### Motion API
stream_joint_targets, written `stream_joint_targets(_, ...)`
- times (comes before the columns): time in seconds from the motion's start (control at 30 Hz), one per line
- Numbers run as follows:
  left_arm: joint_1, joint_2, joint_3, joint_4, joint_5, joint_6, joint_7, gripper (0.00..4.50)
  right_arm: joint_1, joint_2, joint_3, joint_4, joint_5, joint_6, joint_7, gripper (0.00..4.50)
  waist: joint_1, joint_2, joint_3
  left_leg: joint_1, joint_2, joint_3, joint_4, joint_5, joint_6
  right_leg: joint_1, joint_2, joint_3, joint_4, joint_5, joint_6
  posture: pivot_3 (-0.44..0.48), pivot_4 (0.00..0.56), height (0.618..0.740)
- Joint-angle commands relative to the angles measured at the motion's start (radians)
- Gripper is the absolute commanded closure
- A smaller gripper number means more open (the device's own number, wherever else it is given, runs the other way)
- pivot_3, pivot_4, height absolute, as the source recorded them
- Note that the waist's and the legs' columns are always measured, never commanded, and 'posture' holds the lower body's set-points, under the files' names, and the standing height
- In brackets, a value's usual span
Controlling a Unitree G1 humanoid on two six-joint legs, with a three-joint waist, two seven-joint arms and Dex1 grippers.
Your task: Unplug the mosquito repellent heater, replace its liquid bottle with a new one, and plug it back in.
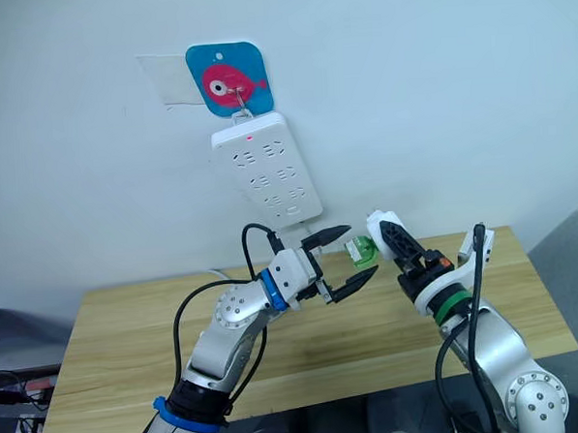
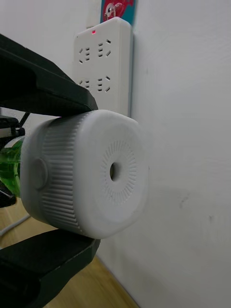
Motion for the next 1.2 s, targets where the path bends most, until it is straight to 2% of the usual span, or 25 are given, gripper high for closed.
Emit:
stream_joint_targets(0.03,-0.002,-0.007,-0.006,-0.032,-0.016,-0.017,-0.008,0.58,0.002,-0.009,0.015,-0.054,0.016,-0.032,0.005,1.60,0.000,0.000,0.000,0.000,0.000,0.000,0.000,0.000,0.000,0.000,0.000,0.000,0.000,0.000,0.000,-0.250,0.226,0.740)
stream_joint_targets(0.2,0.000,-0.012,-0.006,-0.037,-0.019,-0.016,0.001,2.13,0.005,-0.021,0.037,-0.061,0.019,-0.047,0.003,1.60,0.000,0.000,0.000,0.000,0.000,0.000,0.000,0.000,0.000,0.000,0.000,0.000,0.000,0.000,0.000,-0.251,0.231,0.740)
stream_joint_targets(0.23,-0.001,-0.013,-0.008,-0.039,-0.017,-0.017,0.002,2.28,0.007,-0.025,0.040,-0.061,0.018,-0.048,0.003,1.60,0.000,0.000,0.000,0.000,0.000,0.000,0.000,0.000,0.000,0.000,0.000,0.000,0.000,0.000,0.000,-0.248,0.230,0.740)
stream_joint_targets(0.6,0.001,-0.003,-0.010,-0.051,-0.013,-0.009,-0.002,2.28,0.014,-0.060,0.063,-0.056,0.027,-0.060,0.018,1.60,0.001,0.000,0.000,0.000,0.000,0.000,0.000,0.000,0.000,0.000,0.000,0.000,0.000,0.000,0.000,-0.239,0.231,0.740)
stream_joint_targets(0.73,0.003,0.016,-0.006,-0.051,-0.017,-0.020,-0.023,2.28,0.022,-0.099,0.050,-0.053,0.071,-0.050,0.033,0.19,0.001,0.000,0.000,0.000,0.000,0.000,0.000,0.000,0.000,0.000,0.000,0.000,0.000,0.000,0.000,-0.239,0.229,0.740)
stream_joint_targets(0.8,0.003,0.028,-0.001,-0.046,-0.023,-0.028,-0.038,2.28,0.032,-0.144,0.024,-0.043,0.129,-0.033,0.056,0.02,0.001,0.000,0.000,0.000,0.000,0.000,0.000,0.000,0.000,0.000,0.000,0.000,0.000,0.000,0.000,-0.239,0.229,0.740)
stream_joint_targets(0.9,0.017,0.074,-0.004,-0.047,-0.042,-0.070,-0.105,2.28,0.054,-0.255,-0.026,0.011,0.198,0.067,0.174,0.02,0.002,0.000,0.000,0.000,0.000,0.000,0.000,0.000,0.000,0.000,0.000,0.000,0.000,0.000,0.000,-0.245,0.224,0.740)
stream_joint_targets(0.97,0.037,0.105,-0.007,-0.059,-0.062,-0.089,-0.152,2.28,0.046,-0.285,-0.056,0.065,0.200,0.123,0.244,0.02,0.002,0.000,0.000,0.000,0.000,0.000,0.000,0.000,0.000,0.001,0.000,0.000,0.000,0.000,0.000,-0.245,0.224,0.740)
stream_joint_targets(1.2,0.044,0.200,0.005,-0.055,-0.125,-0.140,-0.304,2.28,-0.088,-0.506,-0.118,0.402,0.200,0.549,0.625,0.02,0.004,0.000,0.000,0.000,0.000,0.001,0.001,0.000,0.001,0.001,0.001,0.000,0.000,0.000,0.000,-0.221,0.219,0.740)
